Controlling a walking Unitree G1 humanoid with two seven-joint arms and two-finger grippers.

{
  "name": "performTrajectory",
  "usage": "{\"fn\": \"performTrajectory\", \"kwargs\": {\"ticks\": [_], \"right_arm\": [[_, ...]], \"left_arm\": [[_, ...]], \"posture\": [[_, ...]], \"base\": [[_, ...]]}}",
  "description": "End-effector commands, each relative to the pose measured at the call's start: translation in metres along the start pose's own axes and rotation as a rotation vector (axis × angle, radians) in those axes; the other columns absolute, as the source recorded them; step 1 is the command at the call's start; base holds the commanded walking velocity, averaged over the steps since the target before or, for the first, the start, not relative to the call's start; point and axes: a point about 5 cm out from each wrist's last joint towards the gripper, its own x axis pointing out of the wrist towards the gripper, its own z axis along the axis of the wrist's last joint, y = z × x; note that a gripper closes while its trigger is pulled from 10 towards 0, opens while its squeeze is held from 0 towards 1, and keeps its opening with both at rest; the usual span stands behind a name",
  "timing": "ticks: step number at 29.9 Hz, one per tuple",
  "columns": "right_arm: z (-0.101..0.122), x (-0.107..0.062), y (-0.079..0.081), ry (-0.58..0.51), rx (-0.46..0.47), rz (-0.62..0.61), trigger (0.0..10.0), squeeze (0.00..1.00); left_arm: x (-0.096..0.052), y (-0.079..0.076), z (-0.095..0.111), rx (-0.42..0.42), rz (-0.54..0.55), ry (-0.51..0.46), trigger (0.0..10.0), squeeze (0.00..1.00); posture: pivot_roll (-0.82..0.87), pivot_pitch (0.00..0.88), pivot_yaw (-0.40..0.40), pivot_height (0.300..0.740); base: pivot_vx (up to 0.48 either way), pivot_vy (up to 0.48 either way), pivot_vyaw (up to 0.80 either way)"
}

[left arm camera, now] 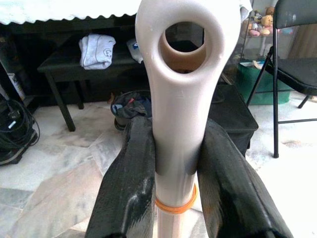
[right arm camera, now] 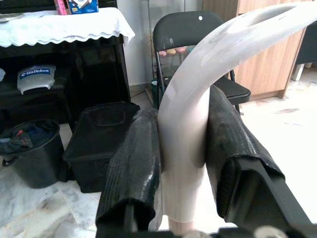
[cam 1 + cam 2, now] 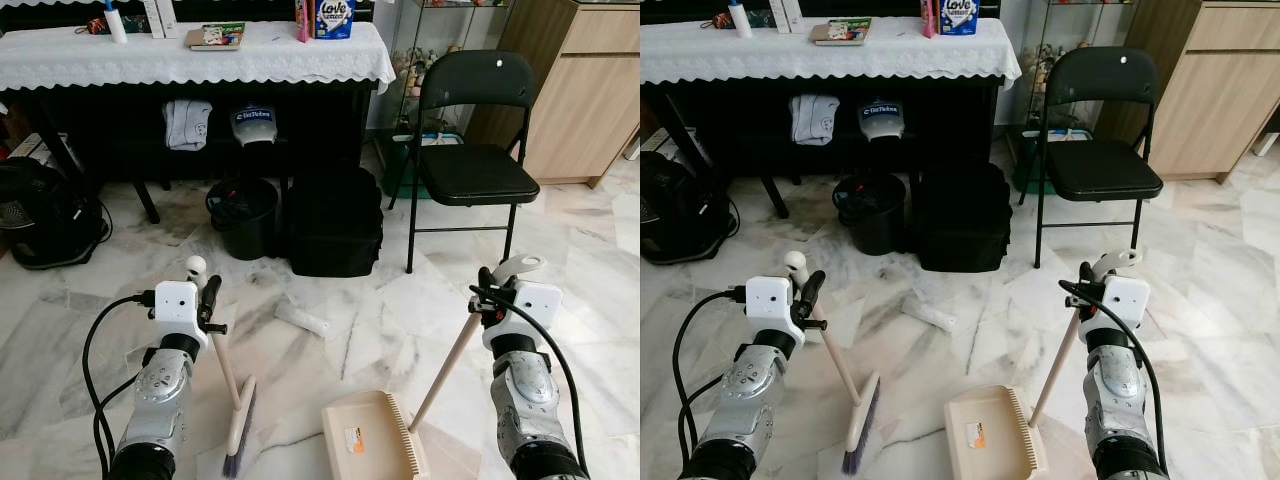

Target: Sweep floor

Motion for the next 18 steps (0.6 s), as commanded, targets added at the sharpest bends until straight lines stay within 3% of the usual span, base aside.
{"fn": "performTrajectory", "kwargs": {"ticks": [1, 15, 18], "right_arm": [[0.0123, 0.0061, -0.0003, -0.051, 0.004, -0.005, 10.0, 0.00], [0.0116, 0.0062, -0.0007, -0.041, 0.012, -0.019, 10.0, 0.00], [0.0194, 0.0068, 0.0022, -0.093, -0.013, 0.035, 10.0, 0.00]], "left_arm": [[0.0033, 0.0013, 0.0061, -0.009, 0.008, -0.035, 10.0, 0.00], [0.0032, 0.0012, 0.0060, -0.009, 0.007, -0.035, 10.0, 0.00], [0.0040, 0.0025, 0.0093, -0.026, 0.020, -0.041, 10.0, 0.00]], "posture": [[-0.04, 0.000, 0.001, 0.740], [0.00, 0.000, 0.000, 0.740], [-0.03, 0.000, 0.003, 0.740]], "base": [[0.000, 0.000, 0.00], [0.000, 0.000, 0.00], [0.000, 0.000, 0.00]]}}
